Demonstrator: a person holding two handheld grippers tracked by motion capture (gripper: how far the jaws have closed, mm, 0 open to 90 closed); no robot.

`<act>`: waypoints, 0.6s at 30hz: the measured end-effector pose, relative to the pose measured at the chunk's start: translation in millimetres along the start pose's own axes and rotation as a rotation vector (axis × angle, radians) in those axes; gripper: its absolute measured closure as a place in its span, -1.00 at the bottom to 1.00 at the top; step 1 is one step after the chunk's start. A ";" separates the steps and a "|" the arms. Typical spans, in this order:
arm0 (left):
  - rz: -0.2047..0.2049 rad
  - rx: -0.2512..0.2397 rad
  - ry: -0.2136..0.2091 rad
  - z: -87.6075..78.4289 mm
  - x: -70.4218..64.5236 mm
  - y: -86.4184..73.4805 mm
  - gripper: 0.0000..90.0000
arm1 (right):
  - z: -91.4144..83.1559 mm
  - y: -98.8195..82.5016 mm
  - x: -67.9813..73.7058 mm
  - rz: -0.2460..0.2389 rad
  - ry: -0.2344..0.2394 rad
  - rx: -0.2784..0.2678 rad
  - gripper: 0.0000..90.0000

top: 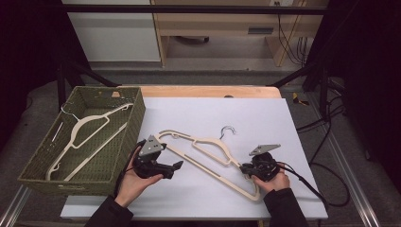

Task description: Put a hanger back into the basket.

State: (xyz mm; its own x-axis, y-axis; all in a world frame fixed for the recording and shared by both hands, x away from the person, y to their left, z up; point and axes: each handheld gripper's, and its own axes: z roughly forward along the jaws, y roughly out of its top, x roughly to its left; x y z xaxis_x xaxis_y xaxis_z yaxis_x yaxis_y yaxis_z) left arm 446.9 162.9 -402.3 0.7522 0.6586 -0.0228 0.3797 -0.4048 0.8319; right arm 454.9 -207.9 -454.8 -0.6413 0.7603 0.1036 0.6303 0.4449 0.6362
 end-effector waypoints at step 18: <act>-0.018 0.001 -0.013 53.6 -2.3 47.2 -0.62 | -26.3 7.7 11.8 -0.115 -0.055 -0.096 0.79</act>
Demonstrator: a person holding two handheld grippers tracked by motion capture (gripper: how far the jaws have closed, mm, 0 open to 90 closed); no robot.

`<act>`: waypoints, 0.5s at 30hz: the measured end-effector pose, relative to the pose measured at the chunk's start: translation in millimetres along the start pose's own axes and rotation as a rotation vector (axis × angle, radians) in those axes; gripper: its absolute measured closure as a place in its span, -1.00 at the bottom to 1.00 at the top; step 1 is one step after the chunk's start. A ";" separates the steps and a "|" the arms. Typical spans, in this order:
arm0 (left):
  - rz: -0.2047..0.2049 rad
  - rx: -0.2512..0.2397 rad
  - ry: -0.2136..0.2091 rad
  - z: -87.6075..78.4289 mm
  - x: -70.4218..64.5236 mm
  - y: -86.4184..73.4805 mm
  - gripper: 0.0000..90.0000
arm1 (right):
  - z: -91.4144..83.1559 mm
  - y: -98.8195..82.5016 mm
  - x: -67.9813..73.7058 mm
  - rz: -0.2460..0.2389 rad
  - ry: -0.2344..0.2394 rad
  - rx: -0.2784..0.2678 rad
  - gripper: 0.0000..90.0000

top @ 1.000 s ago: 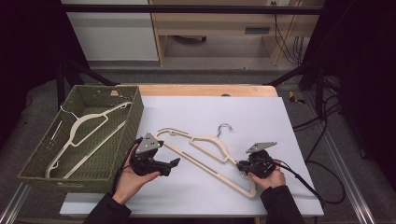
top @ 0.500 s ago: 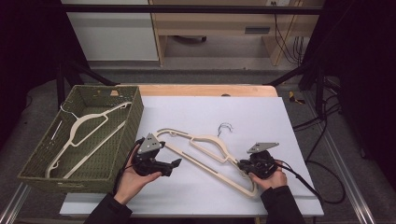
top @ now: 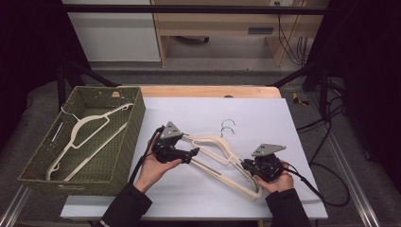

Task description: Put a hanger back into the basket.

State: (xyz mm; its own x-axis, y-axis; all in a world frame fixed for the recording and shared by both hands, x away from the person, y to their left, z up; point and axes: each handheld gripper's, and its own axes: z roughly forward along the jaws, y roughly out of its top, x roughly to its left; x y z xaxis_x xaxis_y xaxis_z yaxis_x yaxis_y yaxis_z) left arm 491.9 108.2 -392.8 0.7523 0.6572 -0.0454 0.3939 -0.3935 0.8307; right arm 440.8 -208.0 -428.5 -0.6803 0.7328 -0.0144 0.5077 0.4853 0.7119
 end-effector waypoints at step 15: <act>0.119 0.176 -0.005 80.5 22.5 16.5 -0.46 | -5.7 2.3 1.8 -0.005 0.004 -0.006 0.79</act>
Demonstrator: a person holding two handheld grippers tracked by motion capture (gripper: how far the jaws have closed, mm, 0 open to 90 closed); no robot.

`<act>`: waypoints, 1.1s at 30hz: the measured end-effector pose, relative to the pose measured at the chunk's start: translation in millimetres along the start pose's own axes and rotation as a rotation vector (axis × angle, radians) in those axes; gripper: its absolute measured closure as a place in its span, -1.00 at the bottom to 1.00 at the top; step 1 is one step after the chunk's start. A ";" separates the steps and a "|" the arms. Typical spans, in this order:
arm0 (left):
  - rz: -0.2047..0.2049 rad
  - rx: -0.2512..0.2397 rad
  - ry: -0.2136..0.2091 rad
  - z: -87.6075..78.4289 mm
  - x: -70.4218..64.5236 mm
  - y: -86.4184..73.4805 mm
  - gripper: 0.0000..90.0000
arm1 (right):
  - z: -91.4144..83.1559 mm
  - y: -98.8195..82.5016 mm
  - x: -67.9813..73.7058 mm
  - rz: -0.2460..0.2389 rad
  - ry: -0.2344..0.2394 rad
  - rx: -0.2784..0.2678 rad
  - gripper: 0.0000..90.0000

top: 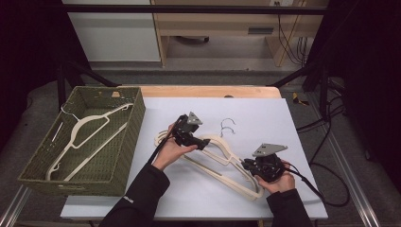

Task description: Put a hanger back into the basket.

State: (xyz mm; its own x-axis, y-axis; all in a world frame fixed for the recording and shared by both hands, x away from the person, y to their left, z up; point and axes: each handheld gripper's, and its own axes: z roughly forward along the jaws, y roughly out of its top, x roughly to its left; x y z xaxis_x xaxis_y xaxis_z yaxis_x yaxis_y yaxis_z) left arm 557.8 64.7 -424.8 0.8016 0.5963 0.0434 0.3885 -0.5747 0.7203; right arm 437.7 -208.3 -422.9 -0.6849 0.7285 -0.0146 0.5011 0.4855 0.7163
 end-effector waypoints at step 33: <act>0.339 0.075 0.051 -16.0 -24.6 -21.0 0.66 | 3.1 -2.2 -2.2 -0.009 0.087 0.011 0.46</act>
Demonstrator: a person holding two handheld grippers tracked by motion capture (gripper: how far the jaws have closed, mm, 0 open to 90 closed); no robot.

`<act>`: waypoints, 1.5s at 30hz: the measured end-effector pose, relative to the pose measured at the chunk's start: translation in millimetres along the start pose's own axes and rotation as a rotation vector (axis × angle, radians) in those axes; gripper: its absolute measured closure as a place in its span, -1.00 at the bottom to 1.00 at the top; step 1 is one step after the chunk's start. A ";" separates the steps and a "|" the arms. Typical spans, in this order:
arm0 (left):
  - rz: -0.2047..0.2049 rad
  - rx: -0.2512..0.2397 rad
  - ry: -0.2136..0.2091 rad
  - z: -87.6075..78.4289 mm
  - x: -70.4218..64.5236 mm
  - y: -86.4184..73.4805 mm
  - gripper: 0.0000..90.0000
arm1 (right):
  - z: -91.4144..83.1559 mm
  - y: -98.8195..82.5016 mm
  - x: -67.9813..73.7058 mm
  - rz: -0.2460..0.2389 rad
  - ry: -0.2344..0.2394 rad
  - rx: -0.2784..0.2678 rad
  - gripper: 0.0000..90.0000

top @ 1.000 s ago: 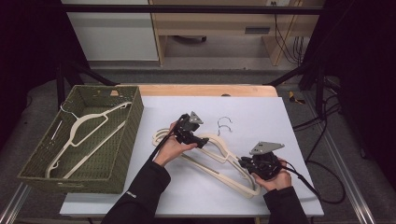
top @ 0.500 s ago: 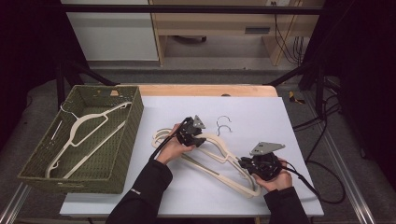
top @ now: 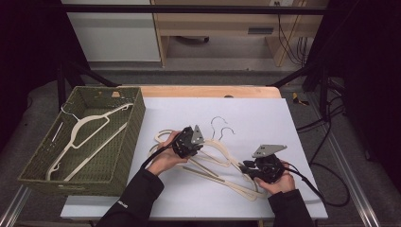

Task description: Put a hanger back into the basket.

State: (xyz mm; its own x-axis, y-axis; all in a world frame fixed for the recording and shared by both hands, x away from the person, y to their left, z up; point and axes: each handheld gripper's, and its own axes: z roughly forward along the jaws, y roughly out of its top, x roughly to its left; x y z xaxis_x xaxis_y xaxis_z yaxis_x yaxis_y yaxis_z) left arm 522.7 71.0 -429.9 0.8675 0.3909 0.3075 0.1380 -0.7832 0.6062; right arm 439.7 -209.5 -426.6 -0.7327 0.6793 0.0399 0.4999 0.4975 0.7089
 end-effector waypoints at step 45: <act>-0.186 -0.218 -0.223 -118.3 -48.6 -35.3 0.36 | 1.2 63.9 72.0 -0.230 0.448 -0.137 0.93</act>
State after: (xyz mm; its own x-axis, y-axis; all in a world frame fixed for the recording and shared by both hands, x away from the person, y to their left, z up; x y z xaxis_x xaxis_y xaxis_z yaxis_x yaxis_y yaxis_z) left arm 419.2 136.9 -379.5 0.9234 0.3832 0.0239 0.2193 -0.5774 0.7865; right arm 419.4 -128.1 -379.3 -0.9571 0.2489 0.1482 0.2598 0.5113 0.8192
